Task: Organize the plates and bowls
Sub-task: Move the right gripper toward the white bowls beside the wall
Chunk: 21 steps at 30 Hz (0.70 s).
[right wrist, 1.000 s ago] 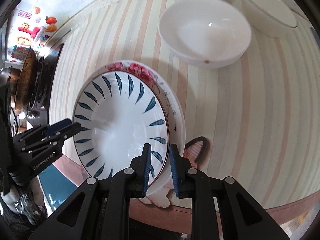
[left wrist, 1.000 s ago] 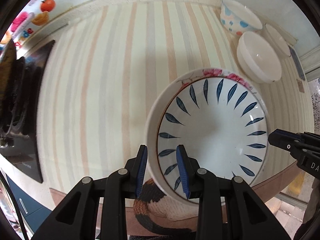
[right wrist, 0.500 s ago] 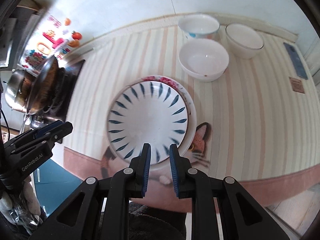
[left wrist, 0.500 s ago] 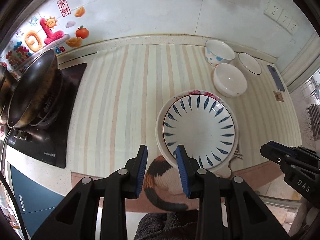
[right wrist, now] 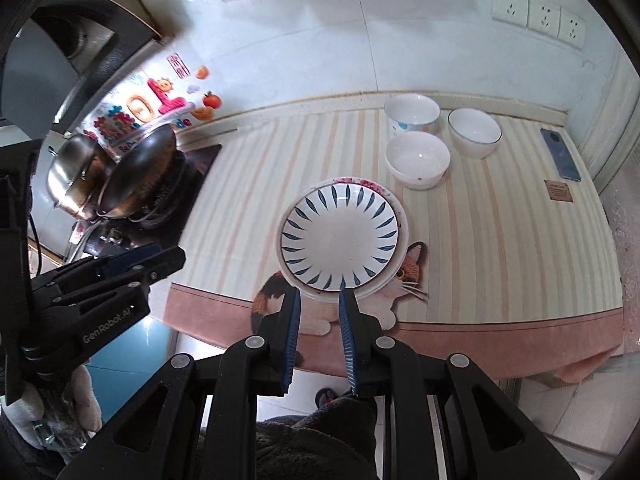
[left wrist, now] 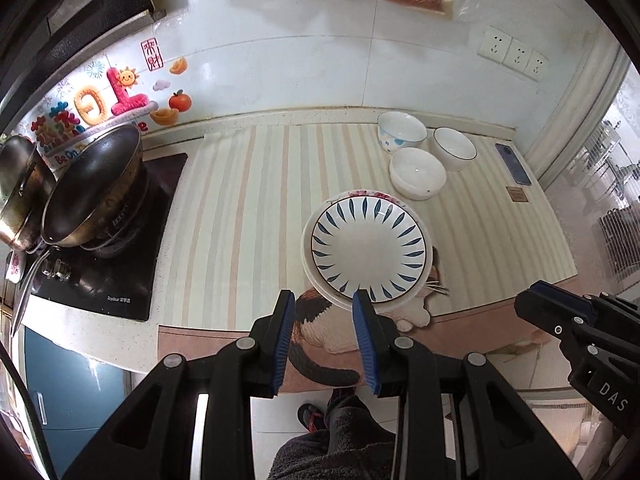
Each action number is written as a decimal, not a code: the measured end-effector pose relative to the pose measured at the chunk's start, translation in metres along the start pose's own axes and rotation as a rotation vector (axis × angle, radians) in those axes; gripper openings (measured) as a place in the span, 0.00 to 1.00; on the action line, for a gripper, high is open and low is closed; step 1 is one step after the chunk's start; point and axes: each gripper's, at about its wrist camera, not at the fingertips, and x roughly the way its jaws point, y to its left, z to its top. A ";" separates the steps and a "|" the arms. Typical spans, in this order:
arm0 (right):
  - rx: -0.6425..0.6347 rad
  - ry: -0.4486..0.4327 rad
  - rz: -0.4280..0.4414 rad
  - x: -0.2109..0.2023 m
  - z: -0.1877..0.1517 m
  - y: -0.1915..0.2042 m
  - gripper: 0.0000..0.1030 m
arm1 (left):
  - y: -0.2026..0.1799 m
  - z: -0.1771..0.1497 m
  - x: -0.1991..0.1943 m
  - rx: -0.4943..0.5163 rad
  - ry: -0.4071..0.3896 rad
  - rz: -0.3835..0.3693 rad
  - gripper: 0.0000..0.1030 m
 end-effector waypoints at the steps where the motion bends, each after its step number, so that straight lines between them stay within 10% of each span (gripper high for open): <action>1: -0.002 -0.008 -0.003 -0.005 -0.002 0.001 0.21 | -0.001 -0.002 -0.003 0.003 -0.006 -0.002 0.27; 9: 0.038 -0.039 0.004 -0.024 -0.016 0.001 0.23 | -0.013 -0.002 -0.004 0.037 -0.006 -0.039 0.27; 15: 0.120 -0.024 0.015 -0.010 -0.007 -0.033 0.50 | -0.026 0.023 0.016 0.020 -0.023 -0.037 0.36; 21: 0.166 -0.006 0.013 0.026 0.032 -0.094 0.54 | -0.046 0.066 0.048 0.000 -0.112 -0.022 0.76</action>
